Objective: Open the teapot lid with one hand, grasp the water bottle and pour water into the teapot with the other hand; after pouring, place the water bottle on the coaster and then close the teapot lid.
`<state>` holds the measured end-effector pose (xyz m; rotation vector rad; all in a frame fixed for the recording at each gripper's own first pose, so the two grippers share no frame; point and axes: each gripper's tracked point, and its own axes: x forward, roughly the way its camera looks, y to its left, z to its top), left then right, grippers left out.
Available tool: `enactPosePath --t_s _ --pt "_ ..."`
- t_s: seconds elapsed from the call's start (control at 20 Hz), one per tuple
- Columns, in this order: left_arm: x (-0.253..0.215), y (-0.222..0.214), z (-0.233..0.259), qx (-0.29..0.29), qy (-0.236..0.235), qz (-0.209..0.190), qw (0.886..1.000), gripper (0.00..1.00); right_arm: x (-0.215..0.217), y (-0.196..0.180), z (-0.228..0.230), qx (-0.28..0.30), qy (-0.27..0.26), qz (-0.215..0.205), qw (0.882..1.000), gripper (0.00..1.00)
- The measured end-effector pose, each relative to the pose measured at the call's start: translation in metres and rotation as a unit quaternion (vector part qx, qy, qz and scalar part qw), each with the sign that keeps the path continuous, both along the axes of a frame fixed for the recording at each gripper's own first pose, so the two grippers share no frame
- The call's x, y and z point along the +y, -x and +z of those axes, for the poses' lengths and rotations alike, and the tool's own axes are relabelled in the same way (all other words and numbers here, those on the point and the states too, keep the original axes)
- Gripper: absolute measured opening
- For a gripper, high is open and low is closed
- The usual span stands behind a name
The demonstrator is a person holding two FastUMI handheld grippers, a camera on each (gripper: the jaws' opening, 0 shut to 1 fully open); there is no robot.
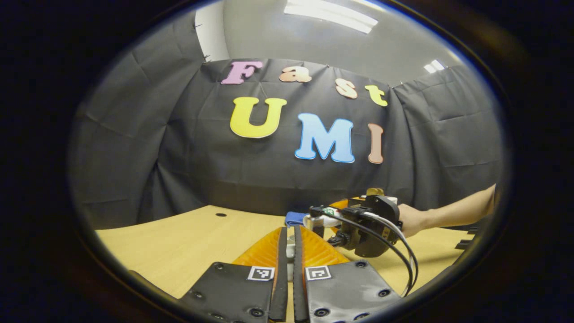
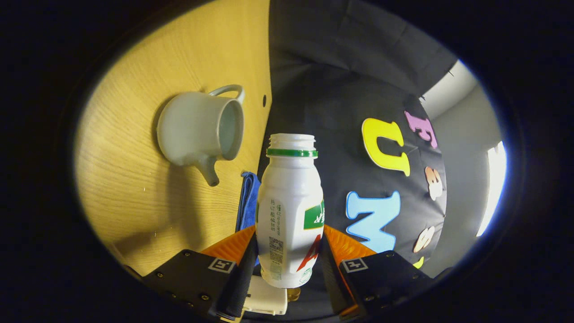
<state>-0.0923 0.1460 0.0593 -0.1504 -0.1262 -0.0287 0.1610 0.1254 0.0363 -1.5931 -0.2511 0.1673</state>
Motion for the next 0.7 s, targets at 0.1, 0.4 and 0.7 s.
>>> enactPosePath --t_s 0.1,0.4,0.7 --pt "-0.002 -0.005 -0.001 0.002 0.011 -0.006 1.0 0.15 -0.005 0.005 0.01 0.002 -0.059 0.005 0.998 0.71" --pt "0.002 -0.048 0.015 -0.012 0.015 -0.021 1.0 0.16 -0.044 0.014 0.033 0.038 -0.237 -0.013 0.971 0.71" --pt "-0.005 -0.102 0.034 0.005 0.039 -0.047 0.998 0.16 -0.106 0.023 0.021 0.109 -0.448 -0.05 0.886 0.71"
